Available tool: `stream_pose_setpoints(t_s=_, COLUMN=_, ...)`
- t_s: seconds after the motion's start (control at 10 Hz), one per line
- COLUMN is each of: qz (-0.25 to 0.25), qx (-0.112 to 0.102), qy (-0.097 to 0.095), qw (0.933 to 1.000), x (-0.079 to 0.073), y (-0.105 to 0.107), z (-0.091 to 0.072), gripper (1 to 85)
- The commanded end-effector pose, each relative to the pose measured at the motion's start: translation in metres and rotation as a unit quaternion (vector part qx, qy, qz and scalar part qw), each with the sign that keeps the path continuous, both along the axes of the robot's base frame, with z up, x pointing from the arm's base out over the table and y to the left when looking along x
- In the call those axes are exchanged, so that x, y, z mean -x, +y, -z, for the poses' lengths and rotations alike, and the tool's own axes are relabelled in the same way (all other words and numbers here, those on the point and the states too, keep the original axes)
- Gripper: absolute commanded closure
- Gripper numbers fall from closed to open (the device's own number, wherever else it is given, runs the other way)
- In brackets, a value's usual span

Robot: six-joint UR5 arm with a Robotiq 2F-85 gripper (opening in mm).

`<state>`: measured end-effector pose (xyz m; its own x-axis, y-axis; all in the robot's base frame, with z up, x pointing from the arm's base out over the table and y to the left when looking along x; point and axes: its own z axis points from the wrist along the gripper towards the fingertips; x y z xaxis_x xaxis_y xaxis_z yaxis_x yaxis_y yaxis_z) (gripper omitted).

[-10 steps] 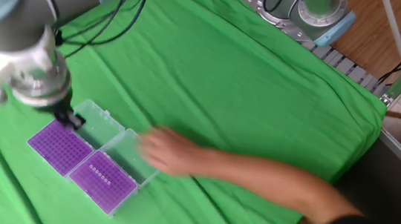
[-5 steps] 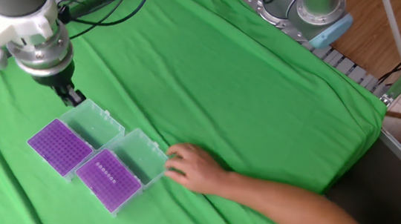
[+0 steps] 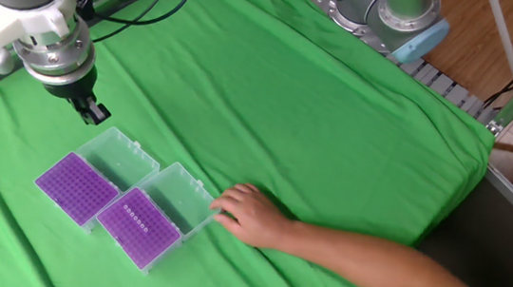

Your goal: Insert a small pipette tip into the holder for small pipette tips

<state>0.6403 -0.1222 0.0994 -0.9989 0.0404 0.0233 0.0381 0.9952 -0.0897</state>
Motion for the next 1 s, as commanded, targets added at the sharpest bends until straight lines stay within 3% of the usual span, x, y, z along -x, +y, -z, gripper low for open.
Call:
stream_pose_setpoints(t_s=0.0, qz=-0.003, qx=-0.014, qy=-0.005, qw=0.9999, x=0.0006, y=0.0003, z=0.0026, gripper=84.7)
stream_pose_setpoints(t_s=0.9, qz=-0.009, qx=-0.013, qy=-0.011, qw=0.9998, x=-0.0033, y=-0.0024, z=0.0053, gripper=84.7)
